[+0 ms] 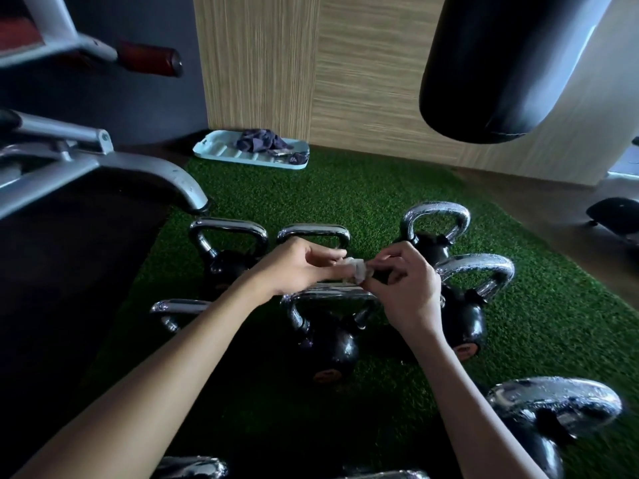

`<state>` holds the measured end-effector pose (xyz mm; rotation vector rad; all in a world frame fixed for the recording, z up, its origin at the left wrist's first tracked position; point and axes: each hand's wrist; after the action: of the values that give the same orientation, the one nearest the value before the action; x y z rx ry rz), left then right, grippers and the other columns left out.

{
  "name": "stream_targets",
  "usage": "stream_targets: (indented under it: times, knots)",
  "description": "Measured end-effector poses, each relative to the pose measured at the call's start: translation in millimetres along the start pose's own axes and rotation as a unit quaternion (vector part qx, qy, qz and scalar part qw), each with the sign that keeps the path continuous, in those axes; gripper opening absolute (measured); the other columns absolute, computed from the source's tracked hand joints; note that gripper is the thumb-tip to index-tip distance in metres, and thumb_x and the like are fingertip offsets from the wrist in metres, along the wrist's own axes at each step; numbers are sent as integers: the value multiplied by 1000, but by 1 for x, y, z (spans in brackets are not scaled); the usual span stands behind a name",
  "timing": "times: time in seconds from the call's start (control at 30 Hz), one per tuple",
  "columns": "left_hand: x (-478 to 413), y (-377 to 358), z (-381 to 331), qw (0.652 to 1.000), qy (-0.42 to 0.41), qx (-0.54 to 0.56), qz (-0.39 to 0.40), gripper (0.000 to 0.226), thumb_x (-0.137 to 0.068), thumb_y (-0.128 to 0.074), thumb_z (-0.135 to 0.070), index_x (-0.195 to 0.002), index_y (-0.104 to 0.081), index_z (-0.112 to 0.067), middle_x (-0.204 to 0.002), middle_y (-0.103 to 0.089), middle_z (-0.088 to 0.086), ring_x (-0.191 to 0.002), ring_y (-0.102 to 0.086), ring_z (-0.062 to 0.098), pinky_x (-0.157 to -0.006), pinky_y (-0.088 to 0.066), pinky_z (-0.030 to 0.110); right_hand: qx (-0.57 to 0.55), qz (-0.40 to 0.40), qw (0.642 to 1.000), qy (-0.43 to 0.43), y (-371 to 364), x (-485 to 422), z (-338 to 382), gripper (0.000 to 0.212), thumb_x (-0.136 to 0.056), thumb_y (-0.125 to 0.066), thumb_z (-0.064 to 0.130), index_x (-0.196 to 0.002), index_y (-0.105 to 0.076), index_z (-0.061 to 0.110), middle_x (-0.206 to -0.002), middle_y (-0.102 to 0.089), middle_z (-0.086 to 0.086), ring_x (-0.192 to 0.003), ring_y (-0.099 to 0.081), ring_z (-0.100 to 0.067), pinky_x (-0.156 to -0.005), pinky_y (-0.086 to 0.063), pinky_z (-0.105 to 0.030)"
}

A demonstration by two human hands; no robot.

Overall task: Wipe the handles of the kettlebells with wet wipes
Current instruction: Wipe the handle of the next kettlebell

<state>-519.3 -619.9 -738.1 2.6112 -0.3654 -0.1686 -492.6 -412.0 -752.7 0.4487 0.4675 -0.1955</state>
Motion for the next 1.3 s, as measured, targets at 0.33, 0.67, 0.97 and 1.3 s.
stream_targets:
  times: [0.33,0.67,0.97,1.3]
  knots:
    - [10,21,13,996,43,68,-29,42,-74,-85,-40,-112,-79,-25,-101,-78,-13,-103,-70,0,-96,-47,18,97,106,987,66,-15,-12,0,48,-63,-94,23,-101,-65,26,-95,-74,14,-66,-57,8,-61,-40,-11]
    - [25,36,38,985,-24,-155,-73,50,-75,-79,-58,-122,-71,-44,-125,-69,-21,-110,-58,-9,-78,-36,-5,372,342,861,58,-28,-40,-17,30,-76,-75,61,-99,-72,41,-85,-62,10,-97,-54,-14,-78,-43,-31]
    - [-5,-13,12,977,-80,-195,-5,53,-76,-81,-57,-124,-72,-38,-127,-70,-12,-114,-62,-1,-94,-48,13,340,323,883,23,13,-40,-28,27,-78,-83,43,-103,-79,35,-90,-76,2,-78,-64,-11,-73,-51,-18]
    - [-29,-21,-1,961,-62,-268,-4,35,-85,-73,-58,-117,-74,-43,-107,-78,-7,-68,-65,7,-66,-46,26,365,275,889,-32,45,-39,-66,49,-65,-81,67,-111,-71,53,-110,-75,17,-100,-68,-12,-87,-54,-37]
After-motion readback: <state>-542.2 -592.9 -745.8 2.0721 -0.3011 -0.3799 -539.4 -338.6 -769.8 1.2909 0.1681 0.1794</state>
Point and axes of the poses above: each hand's wrist, its own x-axis away from the middle knuckle, its own y-axis out of the back of the hand, z = x × y
